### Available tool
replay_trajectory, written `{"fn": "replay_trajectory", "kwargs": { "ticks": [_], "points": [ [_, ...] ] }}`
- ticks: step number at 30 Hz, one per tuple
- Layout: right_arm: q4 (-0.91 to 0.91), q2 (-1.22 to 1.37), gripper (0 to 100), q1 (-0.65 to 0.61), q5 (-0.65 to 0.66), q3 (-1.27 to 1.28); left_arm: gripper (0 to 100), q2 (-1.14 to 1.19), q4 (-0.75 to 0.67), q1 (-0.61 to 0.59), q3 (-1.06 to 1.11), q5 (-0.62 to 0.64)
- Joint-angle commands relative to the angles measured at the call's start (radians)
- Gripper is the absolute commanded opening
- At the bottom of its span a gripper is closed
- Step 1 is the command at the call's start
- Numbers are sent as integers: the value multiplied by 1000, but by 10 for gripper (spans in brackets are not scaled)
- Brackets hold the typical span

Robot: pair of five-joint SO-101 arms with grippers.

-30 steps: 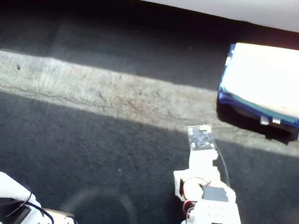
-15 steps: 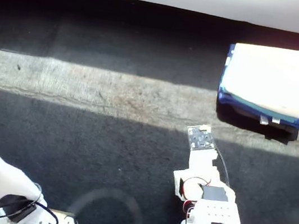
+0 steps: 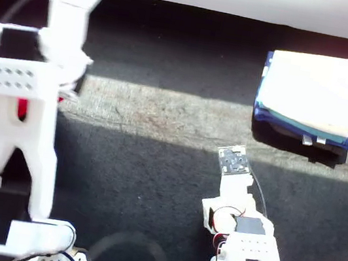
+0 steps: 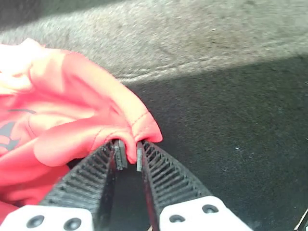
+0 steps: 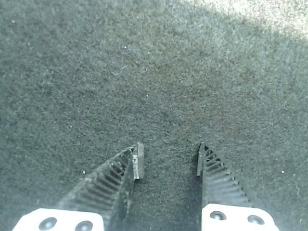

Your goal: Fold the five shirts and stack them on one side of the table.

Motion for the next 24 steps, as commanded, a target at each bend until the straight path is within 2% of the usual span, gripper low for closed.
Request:
{"fn": "replay_trajectory", "kwargs": {
  "ticks": [1,5,7,12,16,22,24],
  "points": [
    [-15,-2,190,-4,11,10,8,-111,0,189,-36,5],
    [-16,-2,190,-4,11,10,8,-177,0,377,-119,5],
    [-16,-2,190,-4,11,10,8,-197,0,432,-203,5],
    [-18,-2,190,-4,11,10,9,-203,8,458,-291,5],
    [-28,-2,190,-4,11,10,21,-200,-6,461,-133,2],
    [-30,-2,190,-4,11,10,219,-202,-98,437,182,-2],
    [-30,-2,190,-4,11,10,223,-202,-137,410,248,0]
  ]
}}
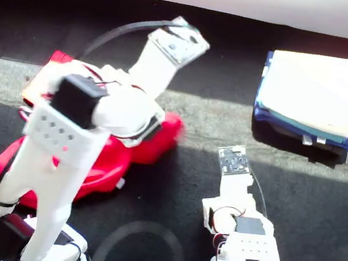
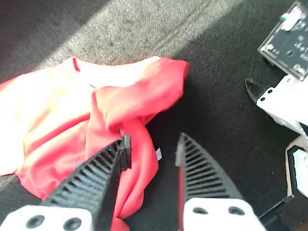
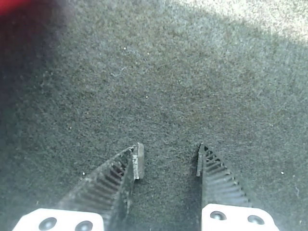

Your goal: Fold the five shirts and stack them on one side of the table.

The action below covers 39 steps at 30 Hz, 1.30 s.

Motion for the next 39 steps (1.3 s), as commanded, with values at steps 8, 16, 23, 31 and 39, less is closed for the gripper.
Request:
{"fn": "replay_trajectory", "kwargs": {
  "ticks": [8,16,23,31,39],
  "points": [
    [-19,-2,190,-4,11,5,213,-7,-35,-363,222,-58],
    [5,8,190,-1,11,-124,213,116,-43,-588,507,-218],
    [163,10,190,-4,11,-386,213,222,-213,-733,638,-290],
    [193,7,190,-5,11,-369,213,424,-667,-932,556,-285],
    [193,7,190,-5,11,-364,213,561,-651,-1009,171,-167]
  ]
}}
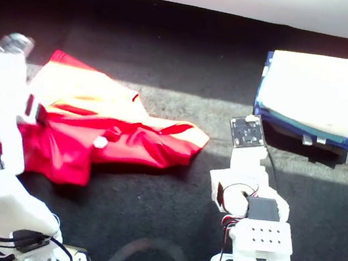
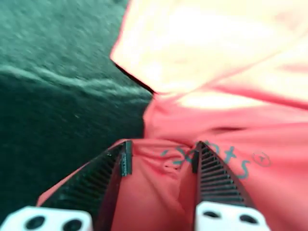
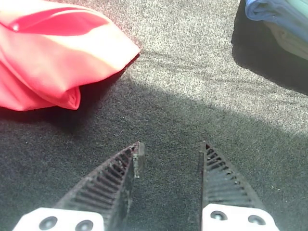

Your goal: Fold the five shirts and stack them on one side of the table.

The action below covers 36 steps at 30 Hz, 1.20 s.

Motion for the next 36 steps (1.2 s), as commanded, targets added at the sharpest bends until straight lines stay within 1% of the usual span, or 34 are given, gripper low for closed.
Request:
{"fn": "replay_trajectory", "kwargs": {
  "ticks": [1,7,14,15,16,18,21,23,27,29,32,34,36],
  "points": [
    [1,-1,190,-7,11,-8,213,18,58,-24,-199,18],
    [1,-1,190,-7,11,-8,213,18,353,7,-377,17],
    [1,-1,190,-7,11,-7,213,16,726,140,-550,17],
    [1,-1,190,-7,11,-7,213,16,773,163,-568,18],
    [1,-1,190,-7,11,-7,213,12,789,179,-572,21],
    [1,-1,190,-7,11,-5,213,-27,786,193,-541,21],
    [1,-1,190,-7,11,-2,213,-124,786,237,-420,21],
    [1,-1,190,-7,11,-2,213,-226,786,268,-283,23],
    [1,-1,190,-7,11,-4,213,-460,776,372,50,15],
    [1,-1,190,-7,11,-8,213,-572,709,433,208,12],
    [-1,-1,190,-7,11,-8,213,-714,565,507,407,12],
    [-1,-1,190,-7,11,-8,215,-786,482,544,519,18],
    [1,-1,190,-7,11,-5,216,-822,425,556,604,18]
  ]
}}
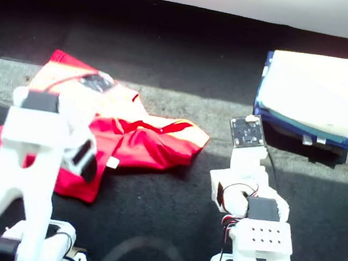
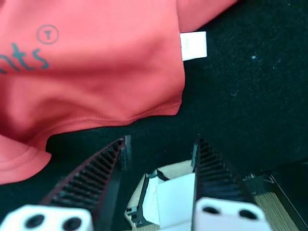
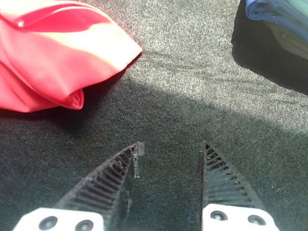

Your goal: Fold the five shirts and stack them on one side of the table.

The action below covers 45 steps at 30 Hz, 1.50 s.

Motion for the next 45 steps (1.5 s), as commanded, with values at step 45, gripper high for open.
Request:
{"fn": "replay_trajectory", "kwargs": {
  "ticks": [45],
  "points": [
    [42,387,193,-21,-80,-375,9,67,-106,-300,22,-172]
  ]
}}
